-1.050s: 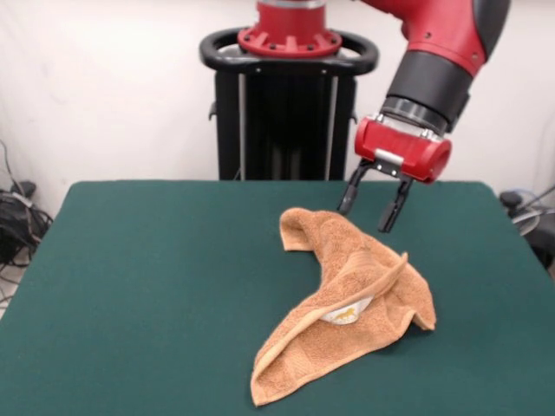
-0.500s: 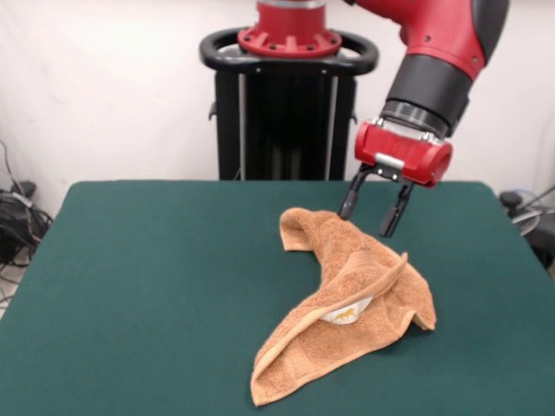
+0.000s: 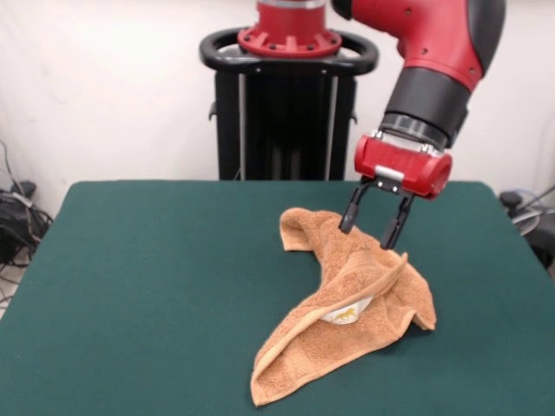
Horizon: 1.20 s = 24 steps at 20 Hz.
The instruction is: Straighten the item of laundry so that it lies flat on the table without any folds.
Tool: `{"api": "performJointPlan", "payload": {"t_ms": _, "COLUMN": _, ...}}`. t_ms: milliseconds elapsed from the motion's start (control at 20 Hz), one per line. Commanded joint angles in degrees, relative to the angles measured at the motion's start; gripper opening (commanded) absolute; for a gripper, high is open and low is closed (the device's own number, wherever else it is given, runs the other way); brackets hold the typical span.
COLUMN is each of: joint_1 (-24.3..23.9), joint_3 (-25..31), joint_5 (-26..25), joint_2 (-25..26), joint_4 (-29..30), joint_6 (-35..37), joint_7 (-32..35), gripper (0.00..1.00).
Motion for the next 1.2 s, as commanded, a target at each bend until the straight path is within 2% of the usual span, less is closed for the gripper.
{"api": "performJointPlan", "payload": {"t_ms": 50, "joint_1": -1.66, "joint_3": 9.12, "joint_5": -1.69, "joint_2": 3.24, "joint_4": 0.28, "joint_6": -2.27, "joint_7": 12.11, "gripper": 1.00}}
{"api": "performJointPlan", "payload": {"t_ms": 1200, "joint_1": 1.95, "joint_3": 6.81, "joint_5": 3.38, "joint_2": 9.52, "joint_4": -3.54, "joint_6": -3.13, "joint_7": 10.79, "gripper": 1.00}}
